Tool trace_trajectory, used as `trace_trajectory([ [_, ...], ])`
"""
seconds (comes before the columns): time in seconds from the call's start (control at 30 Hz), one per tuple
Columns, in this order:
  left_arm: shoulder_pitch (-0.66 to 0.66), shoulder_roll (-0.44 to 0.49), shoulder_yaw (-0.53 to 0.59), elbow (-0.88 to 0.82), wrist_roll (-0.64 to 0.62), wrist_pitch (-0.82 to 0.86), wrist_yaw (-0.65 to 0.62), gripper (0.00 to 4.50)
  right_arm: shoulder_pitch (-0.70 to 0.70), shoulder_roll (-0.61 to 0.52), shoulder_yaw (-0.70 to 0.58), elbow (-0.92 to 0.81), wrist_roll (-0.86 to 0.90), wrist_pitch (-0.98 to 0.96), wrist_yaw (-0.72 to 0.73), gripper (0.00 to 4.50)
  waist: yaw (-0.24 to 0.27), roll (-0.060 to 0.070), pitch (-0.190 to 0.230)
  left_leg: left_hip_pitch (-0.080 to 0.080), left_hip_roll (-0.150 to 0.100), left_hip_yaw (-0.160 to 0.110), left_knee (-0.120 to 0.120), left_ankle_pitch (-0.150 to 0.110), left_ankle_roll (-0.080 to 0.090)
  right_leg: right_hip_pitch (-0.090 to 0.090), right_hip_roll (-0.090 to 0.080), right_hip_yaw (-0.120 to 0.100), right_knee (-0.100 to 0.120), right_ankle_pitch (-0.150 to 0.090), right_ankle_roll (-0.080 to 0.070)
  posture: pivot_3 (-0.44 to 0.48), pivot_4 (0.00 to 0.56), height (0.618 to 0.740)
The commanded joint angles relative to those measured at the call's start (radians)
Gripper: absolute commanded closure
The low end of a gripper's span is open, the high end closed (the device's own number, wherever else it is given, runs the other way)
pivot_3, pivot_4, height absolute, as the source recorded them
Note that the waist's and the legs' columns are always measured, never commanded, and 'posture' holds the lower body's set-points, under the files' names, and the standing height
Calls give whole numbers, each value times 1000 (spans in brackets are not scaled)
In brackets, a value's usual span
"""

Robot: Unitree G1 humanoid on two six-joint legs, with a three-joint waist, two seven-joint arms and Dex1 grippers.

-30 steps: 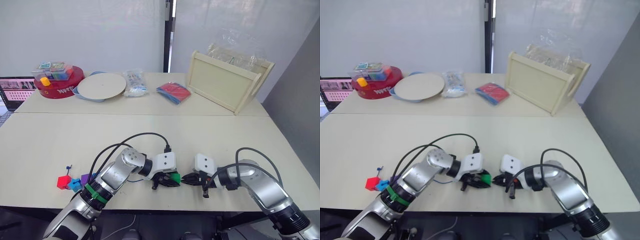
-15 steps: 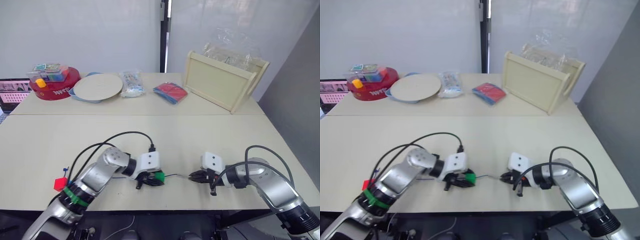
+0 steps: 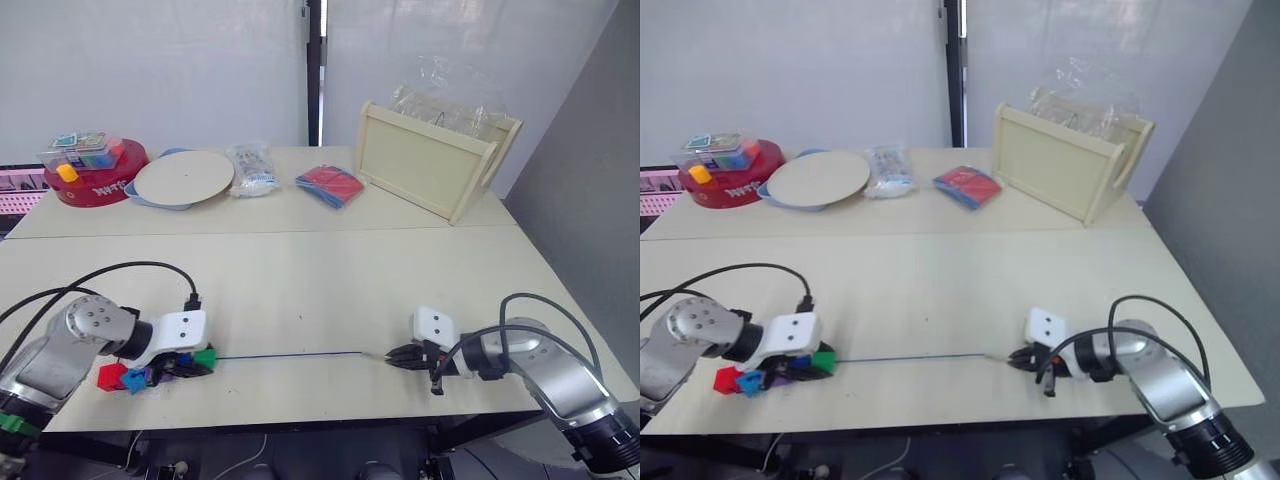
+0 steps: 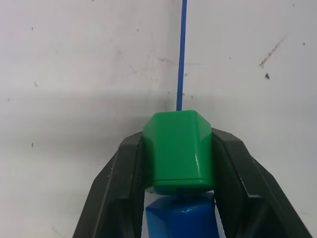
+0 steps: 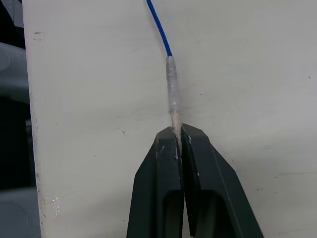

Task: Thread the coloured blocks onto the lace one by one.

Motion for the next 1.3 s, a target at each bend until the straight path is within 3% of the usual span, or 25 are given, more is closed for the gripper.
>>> trace_trajectory([
  [0.03,9,-24,5,21,1,21,0,2674,-18,4,-9,-6,12,-18,10,4500,2,0,0,0,0,0,0,0,0,0,0,0,0,0,0,0,150,740],
  [0.07,-1,-31,7,9,-6,30,-6,2154,-22,8,-5,-6,11,-16,11,4500,4,0,0,0,0,0,0,0,0,0,0,0,0,0,0,0,150,740],
  [0.17,-39,-32,6,-33,-18,106,-23,1203,-27,17,4,-12,12,-7,11,4500,11,0,0,-2,0,0,1,0,0,-1,0,0,0,0,0,0,150,740],
  [0.47,-217,50,-44,-116,10,284,-143,1203,-26,54,26,-44,12,28,-7,4500,27,-3,2,-15,-1,-1,5,0,0,-13,0,-1,3,0,0,0,150,740],
  [0.57,-310,122,-137,-163,106,360,-216,1203,-12,74,29,-65,14,36,-31,4500,25,-3,2,-16,-1,-1,5,0,0,-13,0,-1,3,0,0,0,150,740],
  [0.67,-340,143,-192,-200,118,447,-275,1203,-2,84,29,-81,15,46,-51,4500,23,-3,2,-15,-1,-1,4,0,0,-13,0,-1,3,0,0,0,150,740],
  [0.77,-379,120,-240,-218,136,535,-290,1203,10,88,29,-95,16,54,-66,4500,24,-3,2,-16,-1,-1,4,0,0,-13,0,-1,3,0,0,0,150,740],
  [1.17,-424,-26,-377,-169,241,573,-248,1203,51,89,18,-158,31,100,-106,4500,26,-3,2,-17,-1,-1,6,0,0,-13,0,-1,3,0,0,0,150,740],
  [1.3,-390,-28,-399,-157,274,532,-242,2352,65,59,7,-164,17,101,-111,4500,28,-3,2,-16,-1,-1,7,0,0,-13,0,-1,4,0,0,0,150,740],
])
